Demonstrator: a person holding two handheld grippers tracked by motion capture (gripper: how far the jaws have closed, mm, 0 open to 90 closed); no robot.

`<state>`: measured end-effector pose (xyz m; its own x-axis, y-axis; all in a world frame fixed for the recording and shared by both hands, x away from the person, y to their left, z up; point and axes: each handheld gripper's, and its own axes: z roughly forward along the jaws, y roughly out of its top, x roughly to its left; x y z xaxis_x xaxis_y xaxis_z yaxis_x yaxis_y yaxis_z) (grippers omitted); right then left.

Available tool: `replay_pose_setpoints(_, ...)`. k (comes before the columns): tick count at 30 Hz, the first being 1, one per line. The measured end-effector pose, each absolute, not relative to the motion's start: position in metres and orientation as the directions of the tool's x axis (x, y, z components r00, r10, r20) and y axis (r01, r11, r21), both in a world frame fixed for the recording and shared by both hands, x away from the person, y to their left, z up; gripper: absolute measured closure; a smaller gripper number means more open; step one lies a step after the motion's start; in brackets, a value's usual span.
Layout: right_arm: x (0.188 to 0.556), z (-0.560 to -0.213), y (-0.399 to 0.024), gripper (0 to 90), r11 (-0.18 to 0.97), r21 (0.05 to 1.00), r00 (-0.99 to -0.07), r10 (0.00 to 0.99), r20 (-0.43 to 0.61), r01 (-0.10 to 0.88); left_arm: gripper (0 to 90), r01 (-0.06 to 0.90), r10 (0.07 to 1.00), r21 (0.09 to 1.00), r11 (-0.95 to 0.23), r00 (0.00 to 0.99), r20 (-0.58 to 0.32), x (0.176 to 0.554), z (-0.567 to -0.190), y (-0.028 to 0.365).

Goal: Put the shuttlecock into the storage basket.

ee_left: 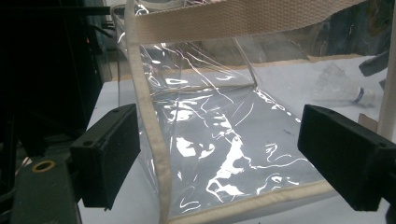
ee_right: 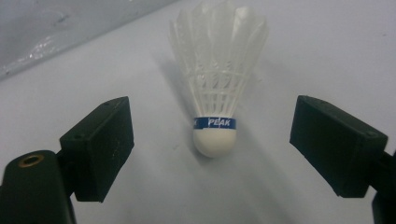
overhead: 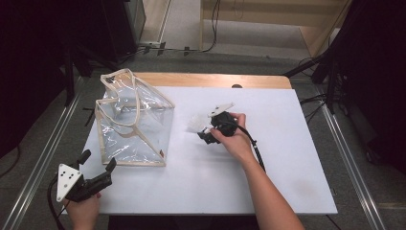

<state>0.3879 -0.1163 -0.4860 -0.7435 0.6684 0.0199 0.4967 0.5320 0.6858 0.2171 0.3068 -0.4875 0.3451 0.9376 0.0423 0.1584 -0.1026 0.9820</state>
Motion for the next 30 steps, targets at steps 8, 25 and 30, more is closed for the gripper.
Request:
replay_pose_setpoints(8,0.393,-0.497,-0.115,33.4,0.547,0.641,-0.728,0.685,0.028,0.538,13.7,0.158,0.937,0.982,-0.101,0.346,0.041,0.217,-0.487,0.307)
replay_pose_setpoints(25,0.395,-0.503,-0.110,61.8,0.556,0.622,-0.723,0.690,0.024,0.551,13.7,0.158,0.937,0.982,-0.101,0.346,0.041,0.217,-0.487,0.307)
replay_pose_setpoints(30,0.393,-0.501,-0.109,62.1,0.562,0.631,-0.729,0.684,0.008,0.534,13.7,0.158,0.937,0.982,-0.101,0.346,0.040,0.217,-0.487,0.307)
